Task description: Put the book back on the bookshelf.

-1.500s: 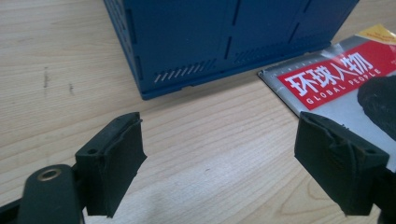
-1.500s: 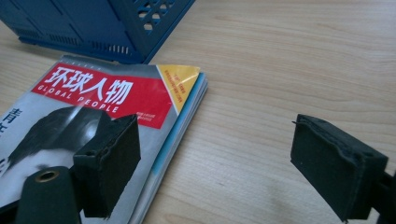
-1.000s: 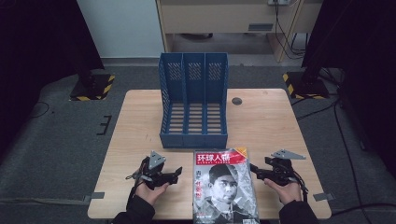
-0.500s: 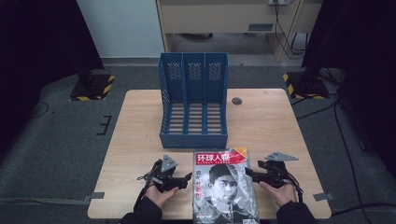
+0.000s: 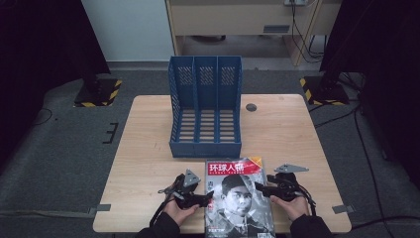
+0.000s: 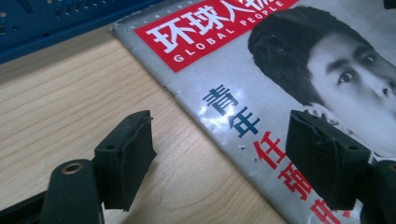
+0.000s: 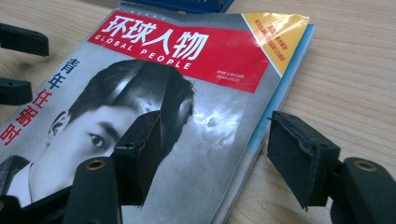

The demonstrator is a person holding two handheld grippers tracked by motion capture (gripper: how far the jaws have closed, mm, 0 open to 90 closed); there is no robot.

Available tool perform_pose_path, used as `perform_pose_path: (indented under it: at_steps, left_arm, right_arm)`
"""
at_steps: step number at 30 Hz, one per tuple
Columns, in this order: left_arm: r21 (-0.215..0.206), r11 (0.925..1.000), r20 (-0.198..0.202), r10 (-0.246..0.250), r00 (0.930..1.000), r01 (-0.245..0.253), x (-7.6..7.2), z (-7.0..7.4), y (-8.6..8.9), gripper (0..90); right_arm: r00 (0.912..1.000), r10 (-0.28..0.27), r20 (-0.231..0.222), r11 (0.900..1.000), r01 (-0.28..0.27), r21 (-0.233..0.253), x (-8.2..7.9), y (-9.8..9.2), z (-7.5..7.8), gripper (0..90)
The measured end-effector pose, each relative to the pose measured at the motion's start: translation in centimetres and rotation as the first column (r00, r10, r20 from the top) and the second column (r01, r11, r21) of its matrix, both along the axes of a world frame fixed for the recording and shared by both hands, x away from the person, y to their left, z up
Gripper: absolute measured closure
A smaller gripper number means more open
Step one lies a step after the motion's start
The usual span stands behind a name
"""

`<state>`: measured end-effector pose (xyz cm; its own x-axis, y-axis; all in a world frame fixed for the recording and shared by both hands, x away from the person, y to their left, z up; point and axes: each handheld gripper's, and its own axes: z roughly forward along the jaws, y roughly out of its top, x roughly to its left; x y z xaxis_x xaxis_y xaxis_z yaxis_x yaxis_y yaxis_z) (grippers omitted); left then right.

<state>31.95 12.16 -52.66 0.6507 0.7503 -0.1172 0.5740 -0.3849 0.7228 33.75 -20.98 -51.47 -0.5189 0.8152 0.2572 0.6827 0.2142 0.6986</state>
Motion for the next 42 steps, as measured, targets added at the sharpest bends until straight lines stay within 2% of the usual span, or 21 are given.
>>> perform_pose_path:
  at_steps: [4,5,10,16,20,24,32,37,42]
  left_arm:
    - [0.011,0.9998,-0.002,-0.018,0.9998,0.018,0.0,-0.4,-0.6,21.3]
    - [0.015,0.9995,0.004,-0.026,0.9996,0.026,-0.1,-0.4,-0.8,21.3]
    - [0.014,0.9994,0.007,-0.032,0.9995,0.032,-0.1,-0.4,-0.9,20.9]
    - [0.018,0.9987,0.026,-0.049,0.9985,0.048,-0.1,-0.6,-1.3,18.3]
    - [0.003,0.9982,0.032,-0.060,0.9977,0.060,-0.2,-0.7,-1.8,18.2]
    - [0.015,0.9972,0.041,-0.073,0.9964,0.073,-0.3,-0.8,-2.3,17.8]
    - [0.014,0.9969,0.039,-0.079,0.9961,0.078,-0.2,-0.8,-2.4,16.1]
    - [0.017,0.9969,0.039,-0.077,0.9963,0.076,-0.2,-0.8,-2.4,15.1]
    - [0.015,0.9969,0.035,-0.077,0.9964,0.077,-0.1,-0.8,-2.4,14.1]
  right_arm:
    - [1.0000,0.009,-0.003,1.000,-0.009,0.005,0.0,0.2,-0.2,36.3]
    - [0.9998,0.009,-0.016,1.000,-0.009,0.000,-0.1,0.3,-0.3,36.2]
    - [0.9999,0.004,-0.014,1.000,-0.004,0.001,0.0,0.2,-0.3,36.2]
    - [0.9995,0.006,-0.031,1.000,-0.006,-0.008,0.1,0.4,-0.7,34.1]
    - [0.9994,0.007,-0.035,1.000,-0.007,-0.002,0.1,0.4,-0.8,32.2]
    - [0.9992,0.011,-0.039,1.000,-0.012,-0.015,0.2,0.5,-1.0,29.1]
    - [0.9987,-0.002,-0.051,0.999,0.004,0.037,0.2,0.2,-0.8,30.5]
    - [0.9995,-0.004,-0.033,0.996,0.007,0.086,0.2,-0.1,-0.5,32.3]
    - [1.0000,0.005,0.004,0.991,-0.005,0.134,0.2,-0.2,-0.1,33.9]
